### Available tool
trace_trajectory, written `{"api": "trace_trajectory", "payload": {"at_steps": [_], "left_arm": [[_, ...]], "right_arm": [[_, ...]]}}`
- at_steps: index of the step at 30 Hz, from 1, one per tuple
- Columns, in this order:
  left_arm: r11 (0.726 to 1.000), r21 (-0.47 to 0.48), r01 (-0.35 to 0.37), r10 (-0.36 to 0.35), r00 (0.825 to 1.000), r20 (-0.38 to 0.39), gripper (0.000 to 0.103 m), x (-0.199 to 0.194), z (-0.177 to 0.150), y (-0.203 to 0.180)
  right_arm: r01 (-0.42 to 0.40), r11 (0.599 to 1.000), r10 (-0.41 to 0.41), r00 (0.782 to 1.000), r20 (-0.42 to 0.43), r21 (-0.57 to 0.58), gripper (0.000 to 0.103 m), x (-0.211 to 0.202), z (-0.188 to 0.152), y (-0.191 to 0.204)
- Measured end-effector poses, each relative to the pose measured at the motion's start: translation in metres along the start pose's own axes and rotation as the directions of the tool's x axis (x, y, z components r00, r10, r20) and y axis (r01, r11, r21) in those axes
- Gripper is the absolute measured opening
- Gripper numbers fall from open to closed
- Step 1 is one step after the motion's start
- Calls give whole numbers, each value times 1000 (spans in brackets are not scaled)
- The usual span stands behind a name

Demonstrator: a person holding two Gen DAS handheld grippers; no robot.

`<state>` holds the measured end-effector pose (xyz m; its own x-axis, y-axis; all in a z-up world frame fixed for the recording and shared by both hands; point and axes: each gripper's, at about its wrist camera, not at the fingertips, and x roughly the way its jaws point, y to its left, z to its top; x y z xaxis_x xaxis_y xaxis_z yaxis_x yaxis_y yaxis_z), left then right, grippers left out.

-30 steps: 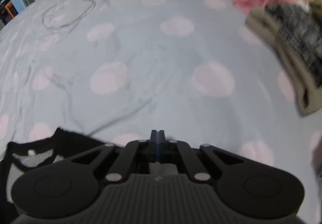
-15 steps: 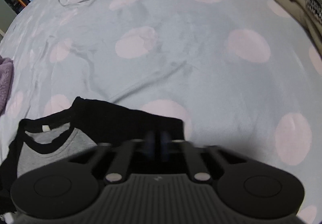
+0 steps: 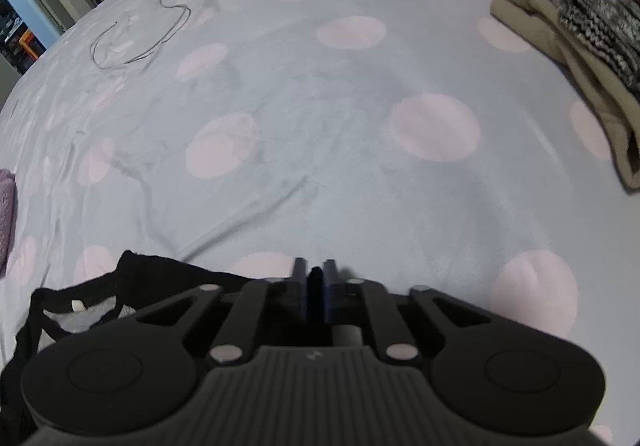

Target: Fold clothes

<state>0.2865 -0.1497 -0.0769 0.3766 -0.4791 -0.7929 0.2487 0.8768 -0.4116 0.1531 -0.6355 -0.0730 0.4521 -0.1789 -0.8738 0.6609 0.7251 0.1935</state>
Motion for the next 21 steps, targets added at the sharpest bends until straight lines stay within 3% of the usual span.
{"api": "trace_trajectory", "payload": {"at_steps": [5,9,12,14,17,21], "left_arm": [[1000,10,3,-2,998,-68,40,7,-3,-9],[1000,1,0,0,998,-69,40,2,-7,-13],[1000,18,-22,24,993,-115,40,2,-10,-18],[999,34,-21,25,991,-132,30,3,-16,-21],[997,70,-24,32,992,-124,4,1,-22,-27],[993,117,-2,12,996,-89,2,-20,-16,-31]], "right_arm": [[-28,997,28,1000,-6,-67,27,-25,-21,-7],[-76,994,73,996,-44,-84,27,-41,-46,-21],[-82,989,74,995,-70,-124,27,-46,-63,-26],[-66,985,54,995,-80,-159,27,-48,-71,-26],[-60,982,43,994,-99,-178,28,-53,-81,-28],[-70,977,49,993,-107,-200,28,-60,-92,-25]]}}
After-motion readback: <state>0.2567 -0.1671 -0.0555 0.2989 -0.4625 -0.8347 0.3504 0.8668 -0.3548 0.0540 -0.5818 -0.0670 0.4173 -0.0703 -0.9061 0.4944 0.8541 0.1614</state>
